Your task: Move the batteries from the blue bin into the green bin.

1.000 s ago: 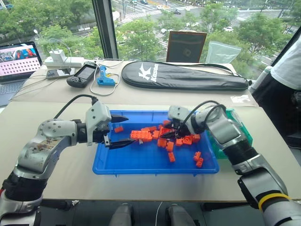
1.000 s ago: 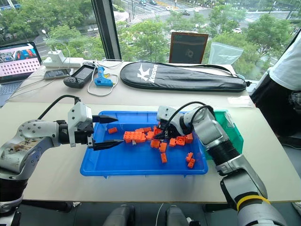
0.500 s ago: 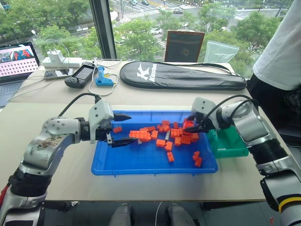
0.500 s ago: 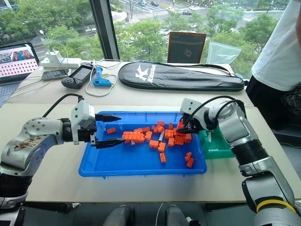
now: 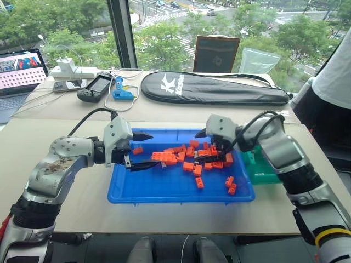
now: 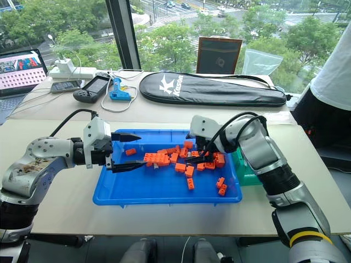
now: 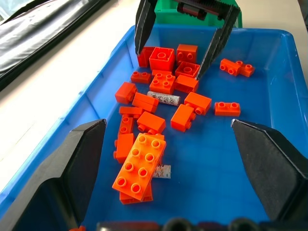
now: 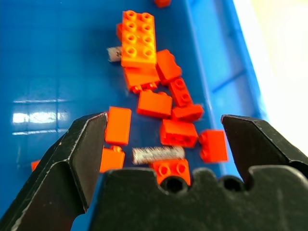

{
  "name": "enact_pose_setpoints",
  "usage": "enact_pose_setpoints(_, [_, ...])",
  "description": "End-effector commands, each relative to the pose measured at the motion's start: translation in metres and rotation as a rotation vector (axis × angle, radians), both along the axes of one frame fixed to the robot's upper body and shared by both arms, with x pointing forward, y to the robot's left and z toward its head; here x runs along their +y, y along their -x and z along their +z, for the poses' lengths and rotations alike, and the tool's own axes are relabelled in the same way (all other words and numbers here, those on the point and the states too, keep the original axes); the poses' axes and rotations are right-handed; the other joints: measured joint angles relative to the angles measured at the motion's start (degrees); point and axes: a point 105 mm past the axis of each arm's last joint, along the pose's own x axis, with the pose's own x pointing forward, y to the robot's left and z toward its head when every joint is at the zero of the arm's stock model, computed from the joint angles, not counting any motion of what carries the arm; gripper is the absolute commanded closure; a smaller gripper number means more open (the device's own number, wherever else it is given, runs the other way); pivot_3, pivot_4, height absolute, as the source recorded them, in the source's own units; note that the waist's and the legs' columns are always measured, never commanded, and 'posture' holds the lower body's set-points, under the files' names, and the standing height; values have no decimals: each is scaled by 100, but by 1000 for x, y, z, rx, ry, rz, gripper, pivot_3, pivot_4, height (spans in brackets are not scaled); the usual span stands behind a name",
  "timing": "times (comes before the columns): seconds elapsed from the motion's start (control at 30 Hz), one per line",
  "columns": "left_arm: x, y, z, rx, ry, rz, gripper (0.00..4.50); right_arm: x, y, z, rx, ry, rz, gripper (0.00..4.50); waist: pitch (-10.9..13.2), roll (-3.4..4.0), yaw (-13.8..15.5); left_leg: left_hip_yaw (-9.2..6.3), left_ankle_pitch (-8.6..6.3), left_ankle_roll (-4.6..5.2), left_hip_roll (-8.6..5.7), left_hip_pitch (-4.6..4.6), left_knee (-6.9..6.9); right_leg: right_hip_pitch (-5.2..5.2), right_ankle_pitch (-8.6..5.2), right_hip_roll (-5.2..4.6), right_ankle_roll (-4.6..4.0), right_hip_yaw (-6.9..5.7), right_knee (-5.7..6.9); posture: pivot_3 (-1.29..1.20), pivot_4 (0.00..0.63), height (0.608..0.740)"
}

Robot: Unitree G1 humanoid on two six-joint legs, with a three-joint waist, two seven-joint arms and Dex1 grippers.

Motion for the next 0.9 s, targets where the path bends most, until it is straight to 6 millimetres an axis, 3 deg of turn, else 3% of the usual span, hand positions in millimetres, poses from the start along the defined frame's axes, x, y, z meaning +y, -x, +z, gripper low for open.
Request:
enact_pose_setpoints(0.03, [0, 3, 9, -52, -8, -2, 0, -3, -12, -3, 11, 2, -54, 69, 0, 0, 8, 0, 0, 0, 0, 0, 0, 1, 0, 0, 0, 0, 0, 0, 150, 733])
enact_pose_setpoints(0.27, [1, 4, 9, -55, -11, 7, 0, -21, -30, -14, 26, 85, -123, 69, 0, 0, 4, 0, 0, 0, -1, 0, 0, -1, 0, 0, 0, 0, 1, 0, 150, 733])
enact_pose_setpoints(0.5, [0, 4, 8, -56, -9, 15, 0, -22, -32, -41, 86, 135, -125, 69, 0, 0, -20, 0, 0, 0, 3, 0, -1, -2, 0, 4, -1, 0, 3, 0, 150, 733])
enact_pose_setpoints(0.57, [0, 5, 8, -56, -10, 16, 0, -22, -34, -45, 84, 140, -129, 304, 0, 0, -15, 0, 0, 0, 2, 0, -1, -2, 0, 3, -1, 0, 3, 0, 150, 733])
enact_pose_setpoints(0.7, [1, 4, 8, -57, -10, 16, 0, -25, -36, -46, 85, 138, -136, 1616, 0, 0, -2, -1, 0, 0, 0, 0, -1, 0, 0, 1, 0, 0, 1, 0, 150, 733])
enact_pose_setpoints(0.83, [0, 4, 8, -58, -11, 15, 0, -29, -34, -34, 72, 128, -135, 2981, 0, 0, 1, -1, 0, 0, -1, 0, 0, 0, 0, 0, 0, 0, 1, 0, 150, 733])
enact_pose_setpoints(0.9, [0, 4, 8, -58, -11, 12, 0, -31, -30, -23, 55, 117, -124, 3057, 0, 0, 4, -1, 0, 0, -1, 0, -1, 0, 0, 0, 0, 0, 1, 0, 150, 733])
